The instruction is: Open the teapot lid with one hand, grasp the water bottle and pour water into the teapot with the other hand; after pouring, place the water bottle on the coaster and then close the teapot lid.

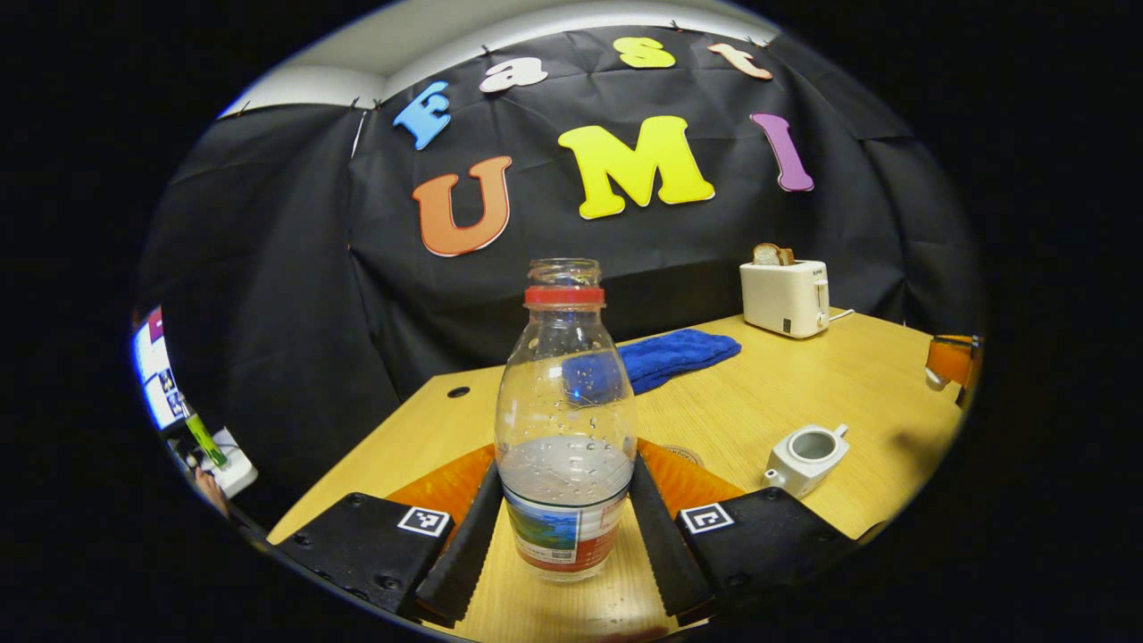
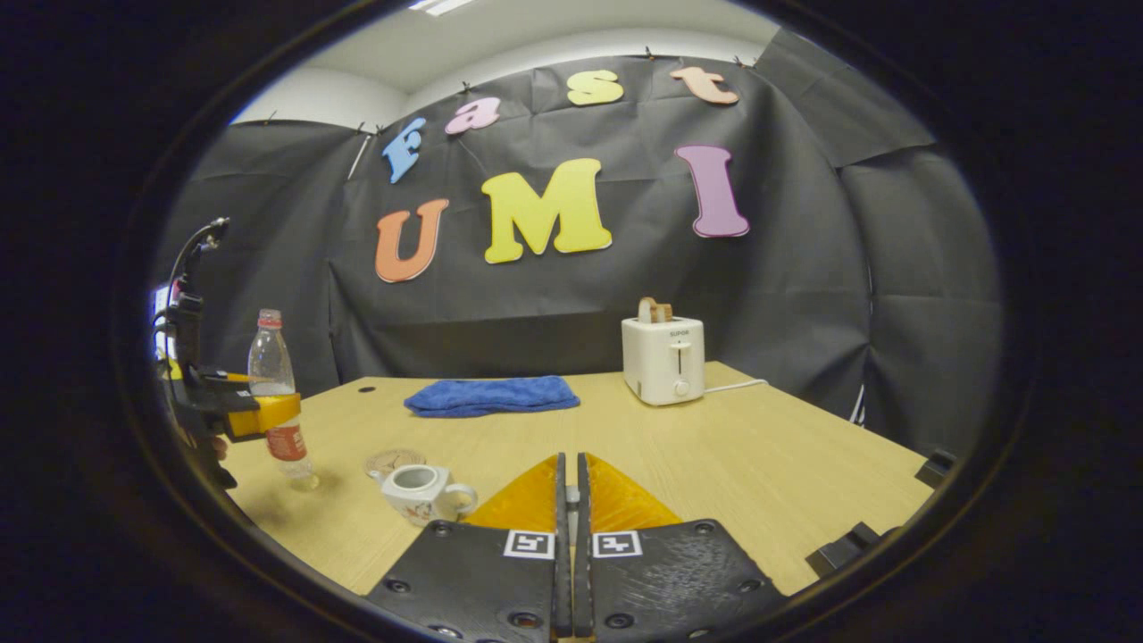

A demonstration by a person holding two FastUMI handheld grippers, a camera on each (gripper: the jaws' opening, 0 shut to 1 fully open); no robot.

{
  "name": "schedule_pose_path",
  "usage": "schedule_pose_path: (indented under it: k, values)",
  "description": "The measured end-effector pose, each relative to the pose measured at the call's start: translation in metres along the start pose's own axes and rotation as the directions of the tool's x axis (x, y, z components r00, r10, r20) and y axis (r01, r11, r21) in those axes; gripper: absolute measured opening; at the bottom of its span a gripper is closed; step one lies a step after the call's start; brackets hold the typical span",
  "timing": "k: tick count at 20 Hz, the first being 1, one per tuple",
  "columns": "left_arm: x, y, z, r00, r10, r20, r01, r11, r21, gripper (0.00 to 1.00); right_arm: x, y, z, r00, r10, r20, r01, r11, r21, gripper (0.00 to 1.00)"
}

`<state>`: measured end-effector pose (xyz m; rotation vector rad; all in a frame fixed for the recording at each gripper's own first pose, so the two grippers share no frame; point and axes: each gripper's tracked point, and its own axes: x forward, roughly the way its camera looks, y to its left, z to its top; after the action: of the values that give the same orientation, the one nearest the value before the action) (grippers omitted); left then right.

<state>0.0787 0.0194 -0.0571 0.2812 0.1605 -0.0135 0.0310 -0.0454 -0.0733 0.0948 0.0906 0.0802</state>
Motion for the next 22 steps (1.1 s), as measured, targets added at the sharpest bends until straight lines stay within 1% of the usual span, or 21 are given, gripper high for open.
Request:
schedule_pose_path:
  k: [3, 6, 8, 10, 12, 13, 14, 16, 20, 22]
  values:
    - [-0.001, 0.004, 0.001, 0.999, 0.044, -0.013, -0.041, 0.987, 0.153, 0.78, -0.005, -0.013, -0.003, 1.0, -0.013, 0.002, 0.013, 1.0, -0.015, 0.01]
    - [-0.002, 0.004, 0.004, 0.997, 0.073, -0.018, -0.065, 0.958, 0.278, 0.78, -0.004, -0.023, -0.004, 1.0, -0.015, -0.014, 0.016, 1.0, 0.02, 0.0]
    - [-0.002, -0.004, 0.006, 0.998, 0.063, -0.027, -0.05, 0.939, 0.34, 0.78, -0.005, -0.025, -0.004, 1.0, -0.016, -0.018, 0.016, 0.999, 0.035, 0.01]
    - [-0.003, -0.012, 0.009, 0.998, 0.053, -0.035, -0.034, 0.913, 0.407, 0.77, -0.004, -0.03, -0.005, 0.999, -0.026, -0.019, 0.026, 0.999, 0.028, 0.01]
    - [-0.005, -0.018, 0.003, 0.997, 0.048, -0.063, -0.011, 0.871, 0.491, 0.77, -0.002, -0.032, -0.011, 0.999, -0.031, -0.035, 0.032, 0.999, 0.032, 0.01]
    - [-0.006, -0.023, 0.002, 0.997, 0.042, -0.068, 0.001, 0.843, 0.537, 0.77, -0.001, -0.03, -0.015, 0.999, -0.023, -0.044, 0.025, 0.999, 0.034, 0.01]
    - [-0.006, -0.027, 0.001, 0.997, 0.04, -0.072, 0.011, 0.801, 0.598, 0.77, 0.001, -0.031, -0.017, 0.998, -0.025, -0.051, 0.027, 0.999, 0.032, 0.0]
    - [-0.007, -0.031, -0.005, 0.995, 0.044, -0.085, 0.025, 0.737, 0.675, 0.77, 0.002, -0.033, -0.02, 0.998, -0.029, -0.059, 0.03, 0.999, 0.031, 0.02]
    - [-0.007, -0.036, -0.008, 0.993, 0.072, -0.09, 0.025, 0.628, 0.778, 0.77, 0.006, -0.041, -0.024, 0.996, -0.043, -0.072, 0.046, 0.998, 0.043, 0.01]
    - [-0.005, -0.041, -0.012, 0.993, 0.074, -0.087, 0.028, 0.584, 0.811, 0.77, 0.007, -0.045, -0.029, 0.995, -0.048, -0.085, 0.052, 0.998, 0.045, 0.01]
